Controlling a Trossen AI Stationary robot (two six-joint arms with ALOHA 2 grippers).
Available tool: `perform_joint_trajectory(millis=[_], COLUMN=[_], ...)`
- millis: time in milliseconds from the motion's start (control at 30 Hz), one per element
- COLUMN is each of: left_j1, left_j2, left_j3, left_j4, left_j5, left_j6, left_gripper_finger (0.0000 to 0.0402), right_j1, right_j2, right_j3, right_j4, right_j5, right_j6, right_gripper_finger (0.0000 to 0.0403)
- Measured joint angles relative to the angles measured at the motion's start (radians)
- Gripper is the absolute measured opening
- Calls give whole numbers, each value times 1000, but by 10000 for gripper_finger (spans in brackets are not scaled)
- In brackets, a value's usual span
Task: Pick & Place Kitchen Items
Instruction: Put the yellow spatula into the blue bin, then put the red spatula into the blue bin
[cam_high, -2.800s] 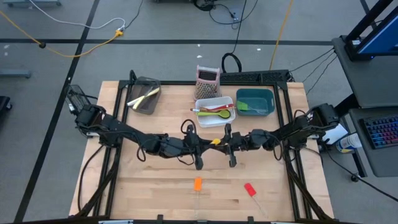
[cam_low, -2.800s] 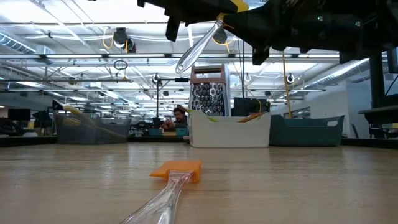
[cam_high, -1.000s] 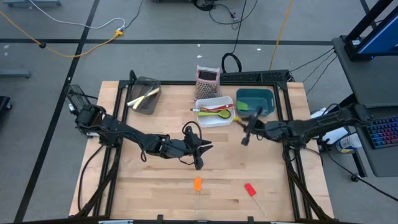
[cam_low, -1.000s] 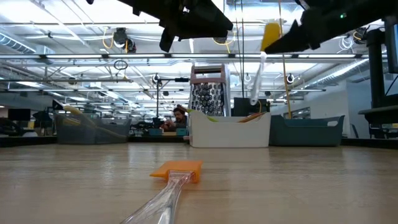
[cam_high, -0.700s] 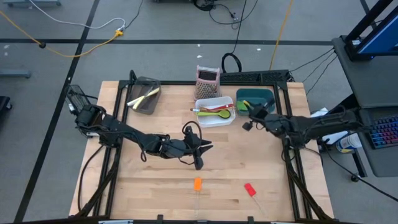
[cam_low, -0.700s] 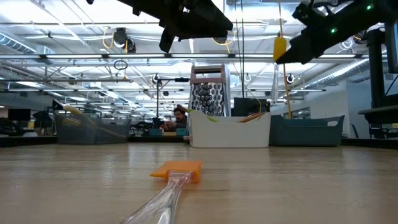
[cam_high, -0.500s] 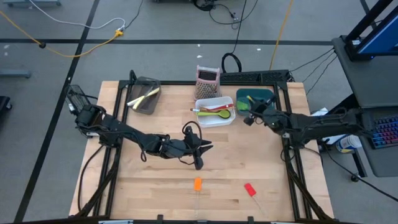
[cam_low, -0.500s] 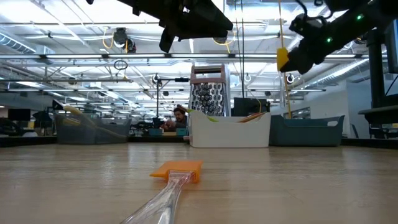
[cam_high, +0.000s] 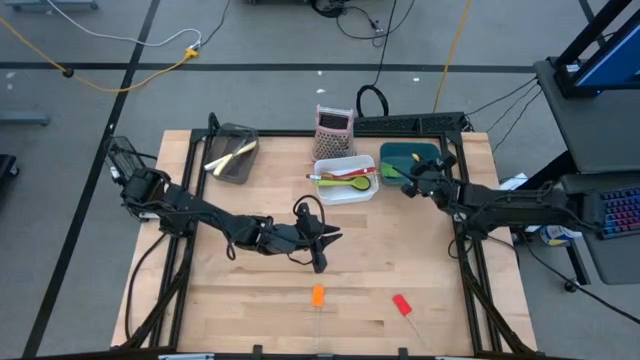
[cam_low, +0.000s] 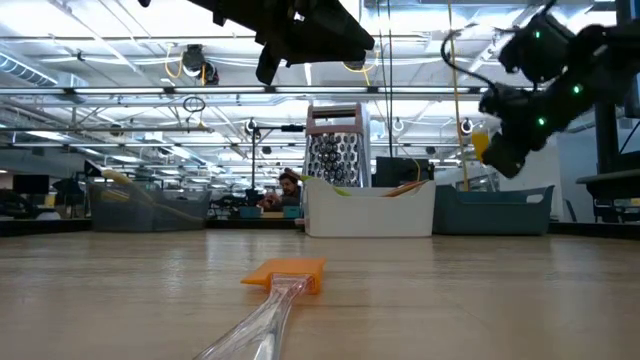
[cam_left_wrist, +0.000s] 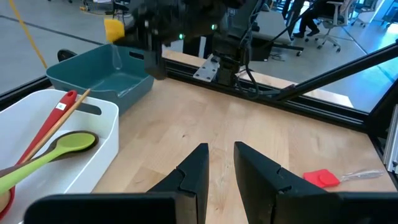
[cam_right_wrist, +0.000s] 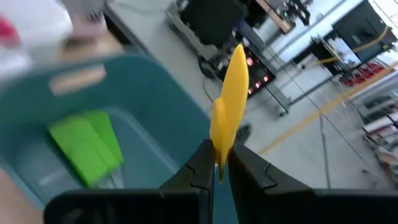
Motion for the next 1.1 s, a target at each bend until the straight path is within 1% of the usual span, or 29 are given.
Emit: perform_joint_trajectory(millis=[167,433,533,767,933,1100], left_j1=[0,4,7,10,10,10], left_j2=[0,0,0,0,0,0], left_j3=[0,0,0,0,0,0], left_j4=[0,0,0,1,1,1], left_j5=[0,0,0,0,0,0], left_j6=[1,3,2,-5,-6,-8], left_gripper_finger=[76,76,76,76,76,76], right_j1=[-59,-118,-134,-160,-175,-180], right_j2=[0,0,0,3,4,4], right_j3=[-67,-119,-129,-132,-132,-132], right_j4=[1,7,6,7,12,15], right_j5=[-3,-3,-40,-75,-135,-137], right_j6=[14,21,20,27,16,14], right_gripper_finger=[20,20,23,66,93,115])
